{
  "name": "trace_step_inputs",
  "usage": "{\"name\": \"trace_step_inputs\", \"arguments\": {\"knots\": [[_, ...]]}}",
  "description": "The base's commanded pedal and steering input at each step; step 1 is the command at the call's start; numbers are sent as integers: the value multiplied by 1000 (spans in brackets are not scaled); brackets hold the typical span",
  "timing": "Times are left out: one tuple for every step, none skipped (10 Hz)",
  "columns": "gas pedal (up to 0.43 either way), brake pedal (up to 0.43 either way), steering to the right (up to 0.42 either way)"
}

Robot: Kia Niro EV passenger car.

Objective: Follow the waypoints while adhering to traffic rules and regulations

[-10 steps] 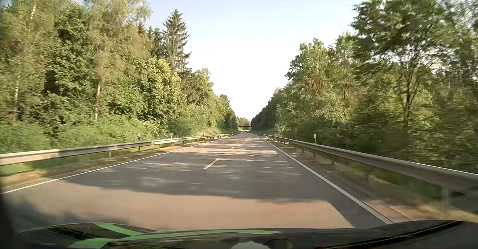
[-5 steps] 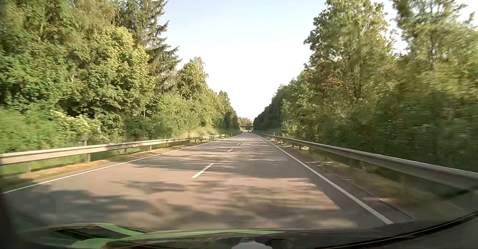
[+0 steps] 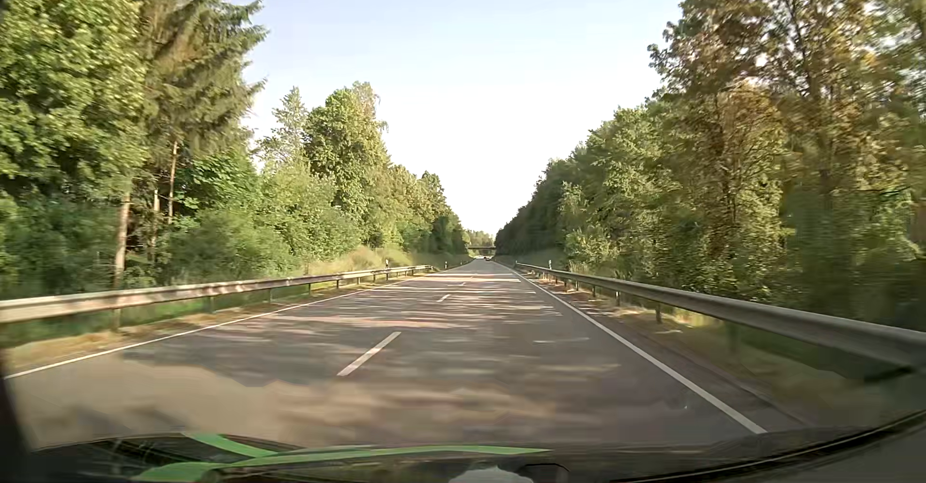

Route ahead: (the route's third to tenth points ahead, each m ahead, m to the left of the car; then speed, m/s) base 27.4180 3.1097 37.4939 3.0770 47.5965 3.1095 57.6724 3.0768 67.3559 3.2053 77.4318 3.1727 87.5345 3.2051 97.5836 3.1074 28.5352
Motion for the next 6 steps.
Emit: {"name": "trace_step_inputs", "arguments": {"knots": [[287,0,-4],[287,0,-3],[287,0,-3],[287,0,-1],[287,0,1],[287,0,2]]}}
